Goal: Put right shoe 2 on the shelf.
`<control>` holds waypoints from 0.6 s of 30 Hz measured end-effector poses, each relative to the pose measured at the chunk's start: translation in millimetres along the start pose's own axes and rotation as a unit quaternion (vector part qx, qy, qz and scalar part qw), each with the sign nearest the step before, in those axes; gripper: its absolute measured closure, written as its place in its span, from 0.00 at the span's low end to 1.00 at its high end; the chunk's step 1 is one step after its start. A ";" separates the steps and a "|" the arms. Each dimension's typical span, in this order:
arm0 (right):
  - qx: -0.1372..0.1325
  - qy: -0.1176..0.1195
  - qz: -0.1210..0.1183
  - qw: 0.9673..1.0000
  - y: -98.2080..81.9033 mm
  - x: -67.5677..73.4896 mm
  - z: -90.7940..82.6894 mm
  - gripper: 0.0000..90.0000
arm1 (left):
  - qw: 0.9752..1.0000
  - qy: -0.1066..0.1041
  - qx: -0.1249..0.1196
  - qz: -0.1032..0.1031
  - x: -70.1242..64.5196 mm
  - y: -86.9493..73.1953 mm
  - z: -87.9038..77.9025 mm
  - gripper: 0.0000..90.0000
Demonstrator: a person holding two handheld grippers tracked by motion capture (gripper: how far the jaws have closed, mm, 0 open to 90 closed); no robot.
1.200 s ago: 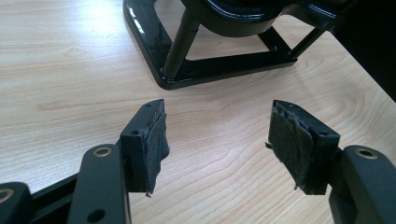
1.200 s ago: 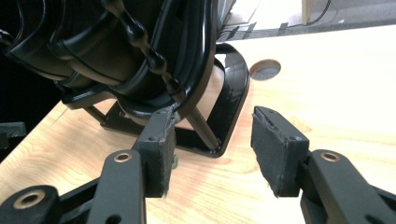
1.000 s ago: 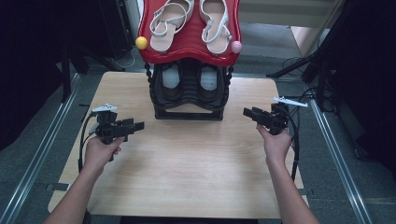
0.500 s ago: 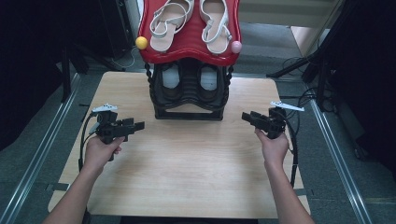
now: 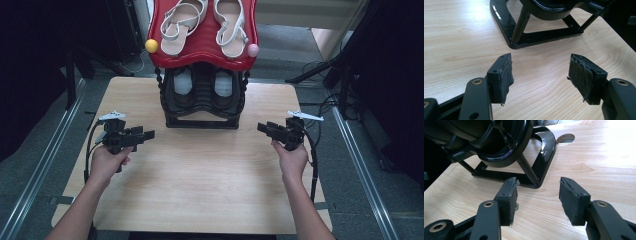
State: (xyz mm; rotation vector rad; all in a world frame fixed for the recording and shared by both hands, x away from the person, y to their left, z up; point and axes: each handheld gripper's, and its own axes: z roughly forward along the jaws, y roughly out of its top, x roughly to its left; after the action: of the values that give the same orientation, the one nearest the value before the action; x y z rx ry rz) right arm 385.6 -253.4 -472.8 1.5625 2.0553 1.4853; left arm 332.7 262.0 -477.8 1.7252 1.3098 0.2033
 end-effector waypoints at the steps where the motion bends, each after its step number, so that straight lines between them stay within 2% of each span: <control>1: 0.000 0.000 0.000 1.000 0.0 0.1 -0.1 0.55 | 1.000 0.000 0.000 0.000 -0.1 0.0 0.1 0.40; 10: 0.002 -0.006 -0.010 1.000 -0.2 1.1 -1.0 0.55 | 1.000 0.000 0.000 0.000 0.1 -0.1 -0.3 0.40; 18: 0.001 -0.006 -0.007 1.000 -0.6 -0.2 -2.8 0.55 | 1.000 -0.001 0.000 0.001 0.3 -0.1 -0.2 0.39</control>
State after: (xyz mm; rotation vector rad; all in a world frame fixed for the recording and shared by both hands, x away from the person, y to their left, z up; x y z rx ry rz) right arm 383.5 -255.2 -472.0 1.5510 2.0573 1.4652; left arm 332.6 262.4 -477.9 1.7271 1.3068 0.2031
